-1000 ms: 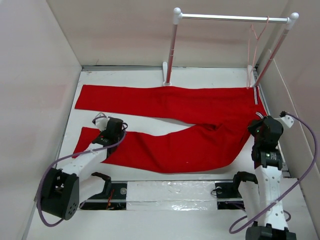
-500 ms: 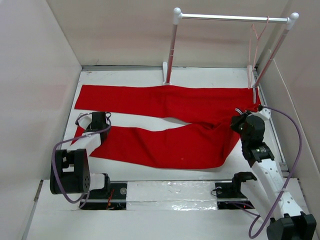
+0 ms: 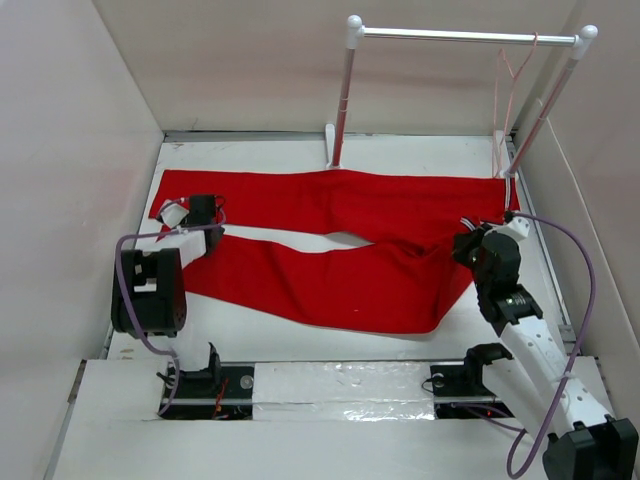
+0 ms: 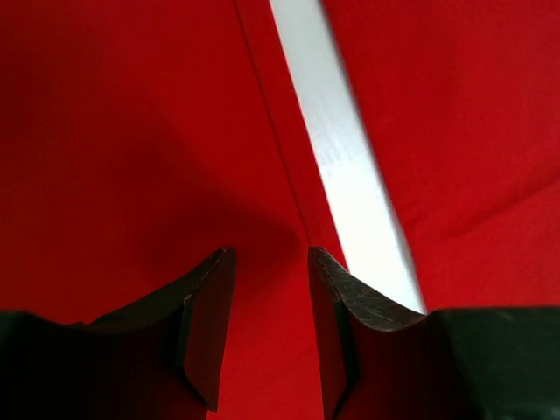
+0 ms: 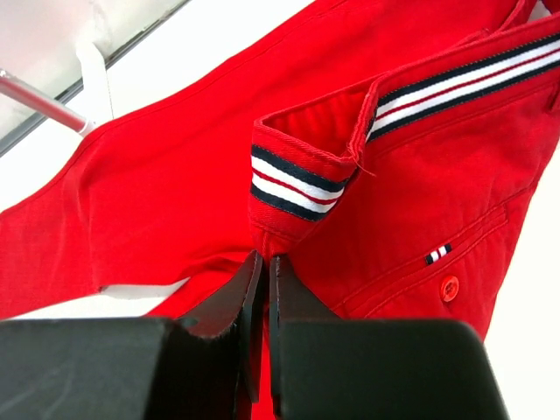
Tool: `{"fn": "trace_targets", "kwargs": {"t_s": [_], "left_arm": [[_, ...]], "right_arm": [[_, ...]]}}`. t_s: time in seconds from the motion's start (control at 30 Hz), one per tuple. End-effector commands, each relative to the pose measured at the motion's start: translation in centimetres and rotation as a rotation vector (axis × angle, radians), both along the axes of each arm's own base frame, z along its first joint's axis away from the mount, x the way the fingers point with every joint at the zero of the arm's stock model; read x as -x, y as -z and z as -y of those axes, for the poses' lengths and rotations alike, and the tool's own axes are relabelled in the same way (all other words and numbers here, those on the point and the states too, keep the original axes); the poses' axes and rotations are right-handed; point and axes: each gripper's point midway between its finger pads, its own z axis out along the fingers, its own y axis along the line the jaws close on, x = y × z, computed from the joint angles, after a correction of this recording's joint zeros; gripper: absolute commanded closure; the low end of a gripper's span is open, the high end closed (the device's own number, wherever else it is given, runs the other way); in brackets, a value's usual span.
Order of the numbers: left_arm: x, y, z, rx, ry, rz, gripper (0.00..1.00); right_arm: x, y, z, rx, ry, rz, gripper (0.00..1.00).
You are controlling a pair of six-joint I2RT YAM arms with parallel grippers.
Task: Place the trousers on the hanger
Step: Fold the trousers at the center of the board.
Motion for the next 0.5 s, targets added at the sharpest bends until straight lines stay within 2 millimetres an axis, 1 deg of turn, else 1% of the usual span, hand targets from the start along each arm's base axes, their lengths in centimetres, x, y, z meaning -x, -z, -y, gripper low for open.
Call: {"fn": "trace_targets", "kwargs": {"t_s": [0.0, 0.03, 0.07, 0.1, 0.13, 0.17, 0.2, 0.23, 0.27, 0.3, 0.33, 0.37, 0.4, 0.43, 0.47], "left_arm": [[-0.6, 0.6, -0.7, -0.038, -0.031, -0.077, 0.64], [-1.1, 0.2, -0.5, -0.047, -0.026, -0.080, 0.64], [-2.4, -1.2, -0.2, -0.055, -0.021, -0.057, 0.64], [-2.2, -1.9, -0.3, -0.076, -0.025, -0.070, 0.64], [-2.5, -2.8, -0.1, -0.087, -0.017, -0.054, 0.64], [-2.4, -3.7, -0.3, -0.095, -0.026, -0.033, 0.64], [-2.2, -5.7, -0.4, -0.097, -0.033, 0.022, 0.63], [-1.9, -6.5, -0.4, -0.093, -0.036, 0.050, 0.63], [-0.7, -6.2, -0.4, -0.092, -0.039, 0.052, 0.63], [-0.3, -8.1, -0.4, -0.088, -0.043, 0.119, 0.62], [0.5, -8.1, -1.2, -0.081, -0.063, 0.128, 0.62], [2.0, -6.8, -1.7, -0.065, -0.074, 0.102, 0.62], [2.9, -6.9, -1.9, -0.040, -0.083, 0.112, 0.64], [4.0, -6.4, -3.3, -0.036, -0.123, 0.094, 0.65], [5.4, -5.3, -4.0, -0.032, -0.153, 0.055, 0.66]], "right_arm": [[-0.7, -3.2, -0.5, -0.008, -0.012, 0.107, 1.00], [-0.6, -3.4, -0.6, -0.007, -0.014, 0.111, 1.00], [-0.6, -3.3, -0.6, -0.007, -0.014, 0.108, 1.00], [-0.6, -3.4, -0.5, -0.007, -0.014, 0.110, 1.00], [-0.5, -3.4, -0.8, -0.006, -0.022, 0.113, 1.00], [-0.5, -3.6, -0.7, -0.003, -0.017, 0.117, 1.00], [-0.5, -3.6, -0.6, 0.001, -0.015, 0.119, 1.00], [-0.5, -3.8, -0.5, 0.006, -0.010, 0.123, 1.00], [-0.4, -3.9, -0.6, 0.008, -0.010, 0.126, 0.99], [-0.4, -4.1, -0.5, 0.010, -0.008, 0.134, 1.00], [-0.3, -4.3, -0.7, 0.011, -0.013, 0.141, 1.00], [-0.3, -4.5, -0.6, 0.011, -0.004, 0.150, 0.99], [-0.1, -4.7, -0.6, 0.014, -0.006, 0.159, 0.99], [-0.1, -4.9, -0.7, 0.017, -0.004, 0.166, 0.99], [0.0, -5.1, -0.6, 0.019, 0.000, 0.171, 0.99]]}}
